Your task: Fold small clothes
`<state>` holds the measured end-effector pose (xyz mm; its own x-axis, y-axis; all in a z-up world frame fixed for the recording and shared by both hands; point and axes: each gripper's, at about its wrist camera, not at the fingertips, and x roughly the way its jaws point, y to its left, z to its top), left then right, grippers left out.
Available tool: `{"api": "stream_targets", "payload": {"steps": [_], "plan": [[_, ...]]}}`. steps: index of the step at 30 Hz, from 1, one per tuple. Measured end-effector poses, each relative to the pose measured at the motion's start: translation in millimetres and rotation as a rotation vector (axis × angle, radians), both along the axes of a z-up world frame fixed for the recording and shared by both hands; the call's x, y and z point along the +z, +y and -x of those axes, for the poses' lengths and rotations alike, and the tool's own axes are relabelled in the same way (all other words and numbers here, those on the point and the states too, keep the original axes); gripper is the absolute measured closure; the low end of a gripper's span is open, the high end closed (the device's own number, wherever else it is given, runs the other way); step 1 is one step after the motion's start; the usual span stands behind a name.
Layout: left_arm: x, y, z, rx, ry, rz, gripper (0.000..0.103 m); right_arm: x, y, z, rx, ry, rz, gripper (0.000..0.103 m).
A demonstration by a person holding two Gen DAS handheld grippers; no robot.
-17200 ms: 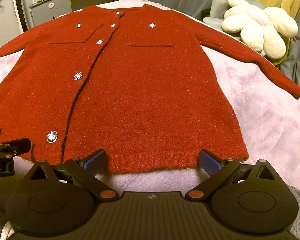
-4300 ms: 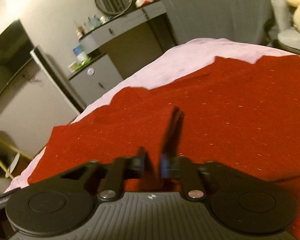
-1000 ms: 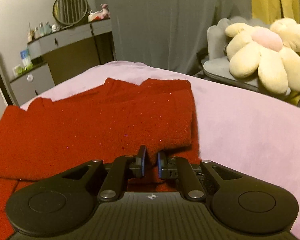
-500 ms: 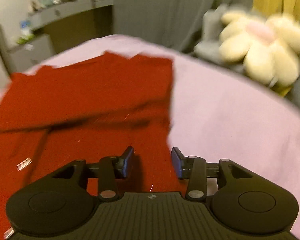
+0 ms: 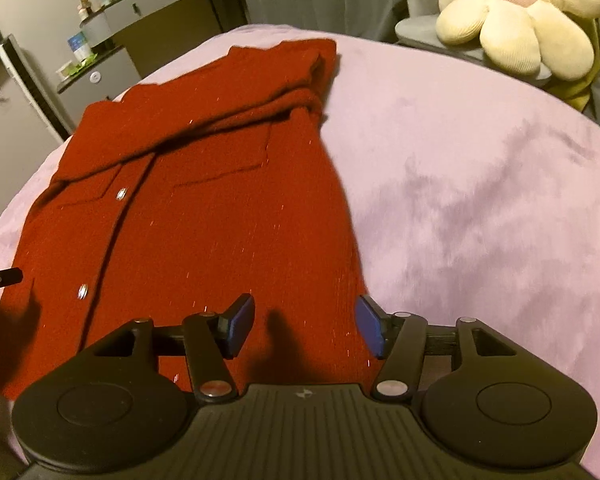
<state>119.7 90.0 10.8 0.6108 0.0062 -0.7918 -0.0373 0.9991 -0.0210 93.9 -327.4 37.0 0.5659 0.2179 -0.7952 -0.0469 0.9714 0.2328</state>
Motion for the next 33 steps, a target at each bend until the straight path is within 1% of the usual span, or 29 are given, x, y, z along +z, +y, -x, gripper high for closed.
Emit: {"api": "stream_targets", "payload": {"steps": [2,4,6,7,9,11,13,15,17,18,19,23,24,26,27,28,30,31,32,33], "plan": [[-2.3,3.4,7.8,-0.009,0.031,-0.039,0.016,-0.9,-1.4,4.1,0.017,0.012,-0.001,0.045],[-6.9,9.2,12.8,-0.039,0.084,-0.068,0.016,-1.7,-2.9,5.9,0.029,0.025,-0.002,0.045],[-12.7,16.8,17.3,-0.074,0.147,-0.055,0.017,-2.4,-5.3,5.8,0.037,0.037,-0.003,0.045],[-15.1,20.2,20.9,-0.091,0.164,-0.047,0.019,-2.6,-6.2,6.1,0.039,0.041,-0.003,0.044],[-16.6,23.2,27.9,-0.117,0.171,-0.042,0.019,-4.4,-6.7,5.3,0.049,0.05,0.008,0.044],[-12.5,27.1,30.8,-0.115,0.178,-0.011,0.028,-7.2,-6.6,3.3,0.053,0.069,0.032,0.044],[-10.5,31.4,33.1,-0.124,0.189,0.03,0.04,-9.1,-7.9,2.8,0.066,0.089,0.037,0.044],[-11.0,33.8,34.5,-0.142,0.204,0.042,0.043,-10.5,-9.2,2.7,0.081,0.102,0.036,0.044],[-10.1,37.8,35.0,-0.149,0.214,0.065,0.049,-11.5,-10.4,2.8,0.095,0.116,0.038,0.044],[-8.9,39.8,36.4,-0.151,0.223,0.083,0.056,-11.6,-11.3,3.0,0.1,0.121,0.042,0.044],[-8.5,43.0,37.8,-0.151,0.232,0.108,0.059,-11.8,-11.7,2.9,0.107,0.127,0.051,0.044],[-7.6,48.8,39.6,-0.172,0.254,0.165,0.06,-11.9,-14.7,2.7,0.119,0.148,0.087,0.044],[-8.5,49.6,40.4,-0.181,0.261,0.174,0.06,-12.4,-16.9,2.7,0.122,0.155,0.084,0.044],[-11.2,51.8,39.9,-0.192,0.272,0.185,0.06,-13.8,-21.6,2.8,0.127,0.175,0.043,0.045],[-11.7,52.6,39.2,-0.191,0.277,0.191,0.061,-14.7,-22.6,2.8,0.133,0.187,0.031,0.049],[-11.4,53.8,38.5,-0.187,0.284,0.198,0.068,-15.0,-22.8,3.2,0.141,0.192,0.026,0.056],[-10.9,56.0,35.8,-0.181,0.306,0.231,0.084,-15.2,-23.6,3.4,0.168,0.208,0.005,0.06],[-10.7,57.6,35.2,-0.177,0.312,0.245,0.085,-14.7,-24.1,3.9,0.175,0.213,0.003,0.065],[-10.7,58.3,35.0,-0.176,0.313,0.25,0.086,-14.1,-25.8,4.0,0.18,0.221,-0.011,0.068],[-10.6,59.3,35.1,-0.18,0.314,0.263,0.089,-12.5,-29.0,3.7,0.177,0.23,-0.031,0.075]]}}
